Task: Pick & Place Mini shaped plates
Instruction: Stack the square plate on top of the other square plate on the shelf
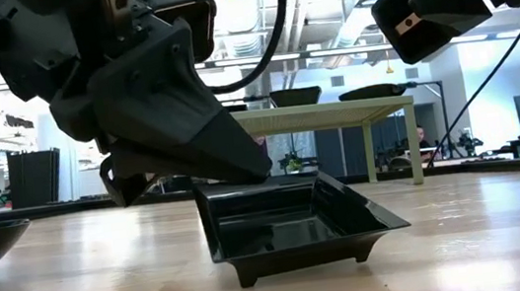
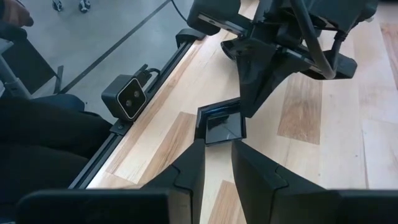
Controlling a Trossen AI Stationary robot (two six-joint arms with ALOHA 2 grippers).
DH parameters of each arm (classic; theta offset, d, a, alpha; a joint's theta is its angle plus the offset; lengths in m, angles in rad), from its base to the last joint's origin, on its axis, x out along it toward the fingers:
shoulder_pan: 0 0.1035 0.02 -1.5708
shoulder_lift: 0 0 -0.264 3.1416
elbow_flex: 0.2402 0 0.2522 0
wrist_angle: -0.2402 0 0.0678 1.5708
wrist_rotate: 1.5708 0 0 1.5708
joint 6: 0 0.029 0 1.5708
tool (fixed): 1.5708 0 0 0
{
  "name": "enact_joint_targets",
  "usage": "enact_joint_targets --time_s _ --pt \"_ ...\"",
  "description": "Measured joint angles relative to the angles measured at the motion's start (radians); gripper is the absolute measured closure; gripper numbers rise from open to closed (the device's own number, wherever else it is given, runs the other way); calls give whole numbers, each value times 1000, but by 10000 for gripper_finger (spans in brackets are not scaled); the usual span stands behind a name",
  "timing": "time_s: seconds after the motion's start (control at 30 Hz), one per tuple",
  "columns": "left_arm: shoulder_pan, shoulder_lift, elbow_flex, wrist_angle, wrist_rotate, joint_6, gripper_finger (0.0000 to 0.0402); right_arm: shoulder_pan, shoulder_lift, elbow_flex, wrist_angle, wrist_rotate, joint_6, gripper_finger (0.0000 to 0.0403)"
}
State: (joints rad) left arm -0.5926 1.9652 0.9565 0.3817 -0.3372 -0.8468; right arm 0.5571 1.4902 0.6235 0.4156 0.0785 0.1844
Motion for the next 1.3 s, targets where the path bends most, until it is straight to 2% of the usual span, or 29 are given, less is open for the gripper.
enact_joint_targets --time_s 0.33,0.5,0.73,0.87,1.0,1.3 --pt "55 -1 0 3 -44 31 397 0 0 0 0 0 0 327" --pt "107 -45 -1 0 -44 49 397 0 0 0 0 0 0 327" --pt "191 -200 -2 0 -44 224 397 0 0 0 0 0 -3 327" --pt "240 -280 -4 -80 -47 291 397 0 0 0 0 0 -7 327" --pt "290 -361 -5 -153 -110 356 397 0 0 0 -1 0 -8 327" --pt "473 -563 -5 -160 -207 578 397 -3 0 0 0 0 -8 327"
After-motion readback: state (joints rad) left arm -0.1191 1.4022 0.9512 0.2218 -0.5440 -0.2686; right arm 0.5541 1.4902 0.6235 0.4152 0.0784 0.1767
